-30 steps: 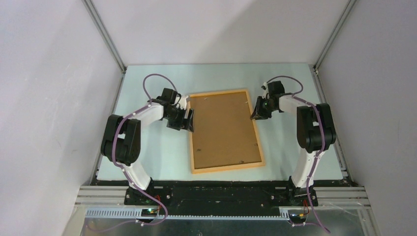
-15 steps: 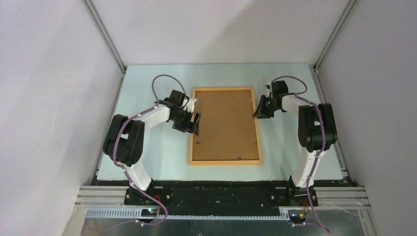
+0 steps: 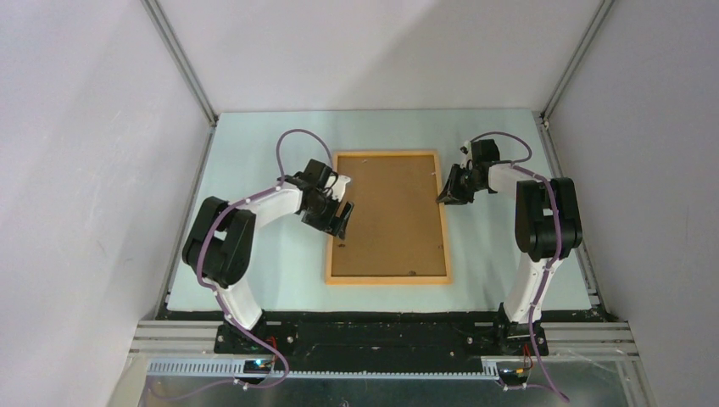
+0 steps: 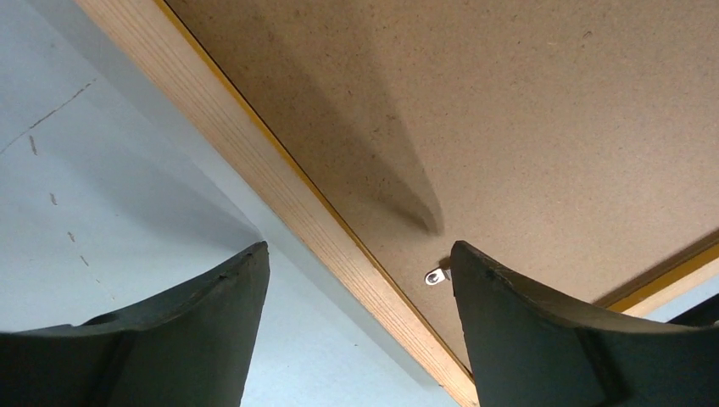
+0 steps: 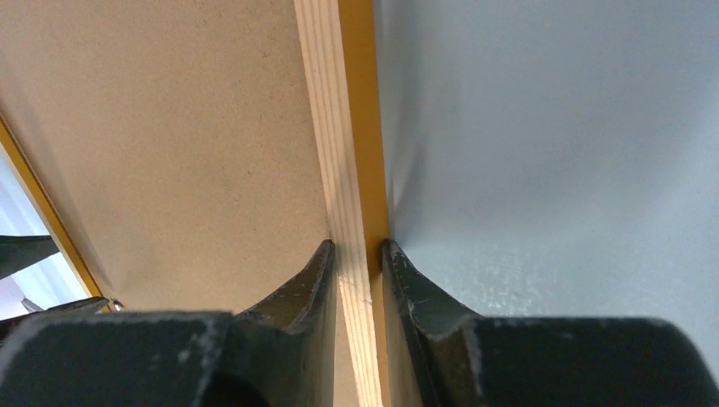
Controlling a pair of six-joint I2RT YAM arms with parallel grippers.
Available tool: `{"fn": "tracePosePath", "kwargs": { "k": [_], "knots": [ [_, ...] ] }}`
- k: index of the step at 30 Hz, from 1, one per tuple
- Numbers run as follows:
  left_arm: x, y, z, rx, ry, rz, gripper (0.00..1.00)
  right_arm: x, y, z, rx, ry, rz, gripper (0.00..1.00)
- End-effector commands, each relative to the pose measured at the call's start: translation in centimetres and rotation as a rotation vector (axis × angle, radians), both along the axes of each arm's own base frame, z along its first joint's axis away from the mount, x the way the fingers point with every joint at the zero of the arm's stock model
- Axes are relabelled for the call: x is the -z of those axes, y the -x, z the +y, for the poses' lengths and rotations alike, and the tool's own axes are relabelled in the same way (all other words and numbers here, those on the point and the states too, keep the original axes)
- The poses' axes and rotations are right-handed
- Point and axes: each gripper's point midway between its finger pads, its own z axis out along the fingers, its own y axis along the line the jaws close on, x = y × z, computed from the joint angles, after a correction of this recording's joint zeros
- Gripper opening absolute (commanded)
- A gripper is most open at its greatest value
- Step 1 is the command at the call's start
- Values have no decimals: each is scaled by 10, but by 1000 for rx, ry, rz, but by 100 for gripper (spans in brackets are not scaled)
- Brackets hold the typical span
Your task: Put the photo into the frame
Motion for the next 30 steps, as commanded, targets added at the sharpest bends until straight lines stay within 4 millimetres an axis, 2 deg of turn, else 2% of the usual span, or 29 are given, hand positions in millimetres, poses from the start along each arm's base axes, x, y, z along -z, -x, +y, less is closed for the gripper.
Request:
{"fn": "tracePosePath", "kwargs": {
  "k": [1,16,30],
  "knots": [
    [3,1,7,32,-57,-10,83,-11,-11,1,15,-44,-23,0],
    [5,19,6,105,-77,0,84,-7,-10,2,9,-48,-13,0],
    [4,25,5,146,-93,-17,84,-5,-8,3,0,-50,-5,0]
  ]
}}
